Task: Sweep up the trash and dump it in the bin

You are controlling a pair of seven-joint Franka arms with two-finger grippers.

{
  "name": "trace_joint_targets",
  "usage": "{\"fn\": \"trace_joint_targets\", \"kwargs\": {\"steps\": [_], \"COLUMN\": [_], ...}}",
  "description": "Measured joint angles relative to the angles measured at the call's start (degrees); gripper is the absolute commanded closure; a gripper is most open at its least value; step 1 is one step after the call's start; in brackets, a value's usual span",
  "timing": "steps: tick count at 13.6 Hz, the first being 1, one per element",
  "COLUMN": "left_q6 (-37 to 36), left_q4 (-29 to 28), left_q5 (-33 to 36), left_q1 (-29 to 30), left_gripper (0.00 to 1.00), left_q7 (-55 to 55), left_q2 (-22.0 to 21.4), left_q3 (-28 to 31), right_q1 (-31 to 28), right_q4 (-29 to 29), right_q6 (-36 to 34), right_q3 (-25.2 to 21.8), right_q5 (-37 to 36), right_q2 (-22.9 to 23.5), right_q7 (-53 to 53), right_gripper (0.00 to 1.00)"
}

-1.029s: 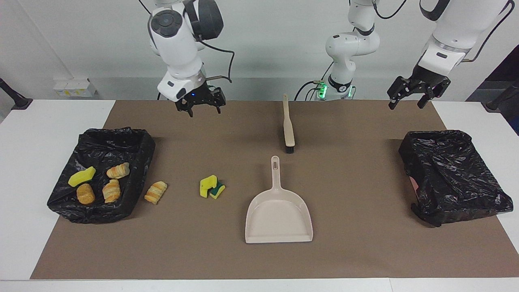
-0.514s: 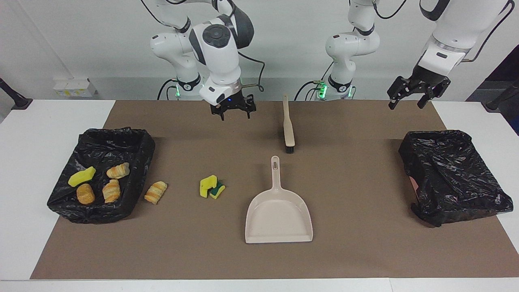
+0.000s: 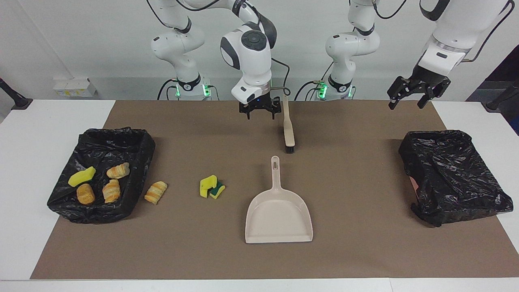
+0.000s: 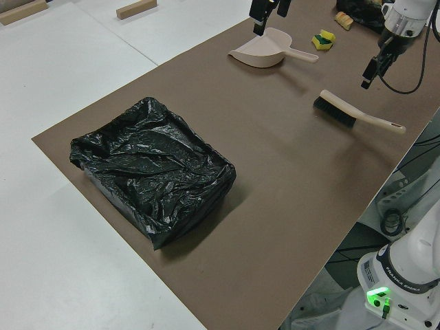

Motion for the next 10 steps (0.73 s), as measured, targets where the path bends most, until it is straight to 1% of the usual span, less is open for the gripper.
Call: {"fn": "trace_joint_targets", "kwargs": {"steps": [1, 3, 5, 6, 7, 10], "left_q6": [0.0, -0.3, -1.6, -1.3, -0.4, 2.0], "left_q4": [0.0, 0.0, 0.0, 0.0, 0.0, 0.0], "left_q5": [0.0, 0.0, 0.0, 0.0, 0.0, -0.2], "left_q1": [0.0, 0.0, 0.0, 0.0, 0.0, -0.5], "left_gripper": [0.0, 0.0, 0.0, 0.0, 0.0, 0.0], "left_q7": [0.0, 0.0, 0.0, 0.0, 0.0, 0.4], "left_q2": [0.0, 0.0, -0.1, -0.3, -0.3, -0.3], "left_q3": [0.0, 0.0, -0.1, -0.3, -0.4, -1.5], "right_q1": [1.2, 3.0, 4.2, 4.4, 4.7, 5.8], "right_q4": [-0.7, -2.9, -5.7, -6.7, -7.2, -7.8], "right_q6": [1.6, 4.8, 7.8, 8.4, 8.4, 8.4], "right_q3": [0.0, 0.0, 0.0, 0.0, 0.0, 0.1], "right_q5": [-0.3, -0.4, -0.4, -0.4, -0.4, -0.3], "right_q2": [1.2, 2.5, 2.6, 2.5, 2.3, 1.2], "right_q7": [0.4, 0.5, 0.5, 0.5, 0.5, 0.8], "right_gripper": [0.0, 0.07, 0.15, 0.16, 0.2, 0.27]}}
